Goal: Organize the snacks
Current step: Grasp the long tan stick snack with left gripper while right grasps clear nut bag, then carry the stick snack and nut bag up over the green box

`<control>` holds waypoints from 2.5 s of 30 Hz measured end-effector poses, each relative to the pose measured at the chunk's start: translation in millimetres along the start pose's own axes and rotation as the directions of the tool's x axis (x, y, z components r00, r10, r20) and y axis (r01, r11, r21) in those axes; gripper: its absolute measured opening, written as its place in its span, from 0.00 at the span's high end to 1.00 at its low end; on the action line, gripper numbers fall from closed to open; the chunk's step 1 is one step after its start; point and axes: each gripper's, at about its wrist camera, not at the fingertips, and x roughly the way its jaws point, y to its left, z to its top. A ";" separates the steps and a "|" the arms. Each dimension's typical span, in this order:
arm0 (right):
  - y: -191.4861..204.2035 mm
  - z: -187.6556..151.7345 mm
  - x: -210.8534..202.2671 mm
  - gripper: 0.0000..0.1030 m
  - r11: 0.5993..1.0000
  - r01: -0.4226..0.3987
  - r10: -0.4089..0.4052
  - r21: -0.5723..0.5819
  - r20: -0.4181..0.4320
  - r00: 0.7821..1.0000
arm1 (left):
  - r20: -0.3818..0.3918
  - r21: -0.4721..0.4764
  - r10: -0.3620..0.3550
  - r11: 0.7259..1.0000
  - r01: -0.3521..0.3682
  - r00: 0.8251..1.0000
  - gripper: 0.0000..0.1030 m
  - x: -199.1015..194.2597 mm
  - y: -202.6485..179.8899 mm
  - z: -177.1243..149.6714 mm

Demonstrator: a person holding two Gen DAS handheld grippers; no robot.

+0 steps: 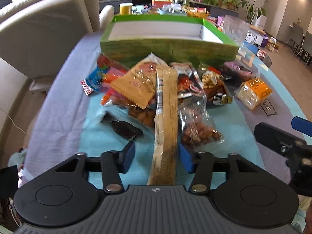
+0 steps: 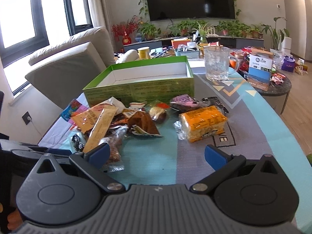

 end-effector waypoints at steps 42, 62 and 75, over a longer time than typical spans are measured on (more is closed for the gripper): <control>45.5 21.2 28.4 0.54 0.987 -0.099 0.094 -0.126 -0.048 0.994 | 0.194 -0.030 -0.003 1.000 0.009 0.981 0.83 -63.5 44.4 -4.0; 27.9 54.9 7.1 0.54 0.988 -0.056 0.082 -0.144 0.180 0.980 | 0.217 -0.044 0.011 0.999 -0.002 0.976 0.83 -59.1 38.4 20.7; 19.7 86.4 28.0 0.54 0.992 -0.029 0.055 -0.126 0.210 0.976 | 0.269 -0.026 -0.003 1.000 0.010 0.963 0.83 -34.6 27.0 74.7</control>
